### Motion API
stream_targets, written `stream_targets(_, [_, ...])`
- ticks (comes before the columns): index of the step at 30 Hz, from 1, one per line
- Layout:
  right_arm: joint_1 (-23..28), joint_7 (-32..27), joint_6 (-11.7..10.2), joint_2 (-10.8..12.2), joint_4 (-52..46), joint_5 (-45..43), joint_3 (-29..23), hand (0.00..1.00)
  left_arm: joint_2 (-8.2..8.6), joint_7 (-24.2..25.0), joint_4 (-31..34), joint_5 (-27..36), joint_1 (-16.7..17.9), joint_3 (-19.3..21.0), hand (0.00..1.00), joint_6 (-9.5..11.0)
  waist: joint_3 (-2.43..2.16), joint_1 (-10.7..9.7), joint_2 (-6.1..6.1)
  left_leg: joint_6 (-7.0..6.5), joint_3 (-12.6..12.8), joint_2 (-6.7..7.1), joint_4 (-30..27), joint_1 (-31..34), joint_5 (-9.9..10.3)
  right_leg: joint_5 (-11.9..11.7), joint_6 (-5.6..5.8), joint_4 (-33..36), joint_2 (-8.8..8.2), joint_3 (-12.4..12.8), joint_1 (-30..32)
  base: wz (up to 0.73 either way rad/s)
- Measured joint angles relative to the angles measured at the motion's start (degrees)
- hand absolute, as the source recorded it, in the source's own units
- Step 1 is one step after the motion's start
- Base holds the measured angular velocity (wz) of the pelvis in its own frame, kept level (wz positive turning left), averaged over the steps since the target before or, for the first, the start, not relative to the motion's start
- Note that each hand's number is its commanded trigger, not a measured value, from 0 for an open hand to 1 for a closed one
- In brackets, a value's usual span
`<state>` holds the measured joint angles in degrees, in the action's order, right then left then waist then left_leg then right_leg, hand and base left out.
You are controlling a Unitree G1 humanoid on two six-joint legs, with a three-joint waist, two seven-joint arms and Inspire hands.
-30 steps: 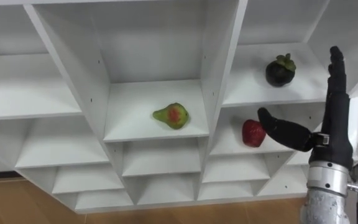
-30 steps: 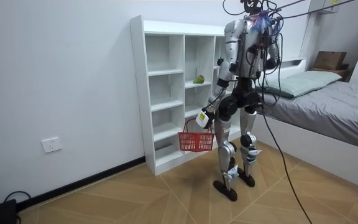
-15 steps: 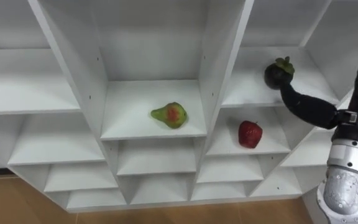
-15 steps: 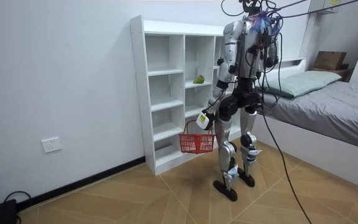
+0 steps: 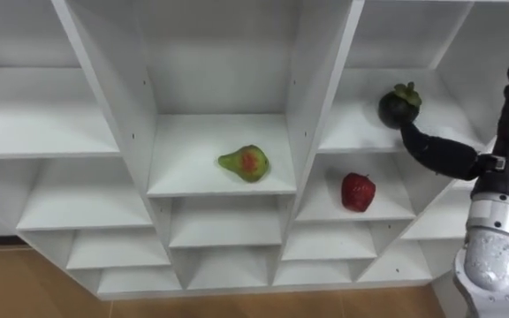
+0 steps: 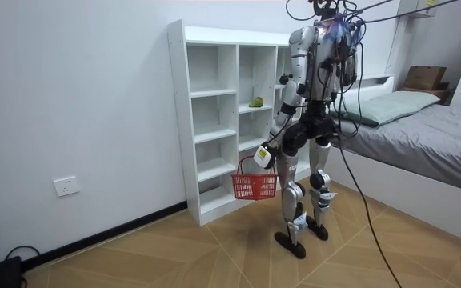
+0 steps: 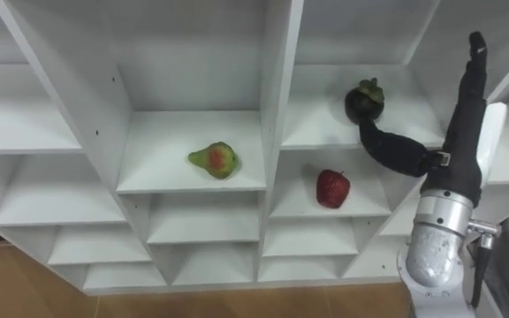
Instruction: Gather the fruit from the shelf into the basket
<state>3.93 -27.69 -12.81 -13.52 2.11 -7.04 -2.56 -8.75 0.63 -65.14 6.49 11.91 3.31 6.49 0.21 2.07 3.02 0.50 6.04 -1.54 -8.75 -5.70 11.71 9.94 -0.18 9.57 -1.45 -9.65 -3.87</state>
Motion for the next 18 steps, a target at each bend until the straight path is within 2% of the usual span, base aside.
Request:
stream_targets(7, [-0.67,2.46,0.29,-0.16,1.39,-0.25,0.05,0.0,-0.38,-0.21,0.02,-2.48,0.12,-0.01,1.0,-0.13,0.17,0.12,0.34,0.0,-0.56,0.01,-0.04,0.08,-0.01,0.0,0.0,0.01,-0.05,-0.54,-0.16,0.03])
stream_targets(13, [-0.75,3.09,0.76,-0.19,4.58,-0.22,0.18,0.0,-0.83,-0.45,1.3,-3.14,0.02,-0.03,1.0,-0.78,0.19,1.33,0.71,-0.05,-0.54,0.01,-0.12,0.07,-0.04,0.0,-0.01,0.16,-0.1,-0.51,-0.33,0.0])
stream_targets(18, [-1.47,4.71,1.13,-0.19,4.58,-0.25,0.18,0.0,-0.92,-0.37,2.25,-4.52,0.13,-0.03,1.0,-1.24,0.2,1.52,0.73,-0.12,-0.59,0.02,-0.14,0.01,-0.09,0.0,-0.01,0.13,-0.11,-0.57,-0.47,0.0])
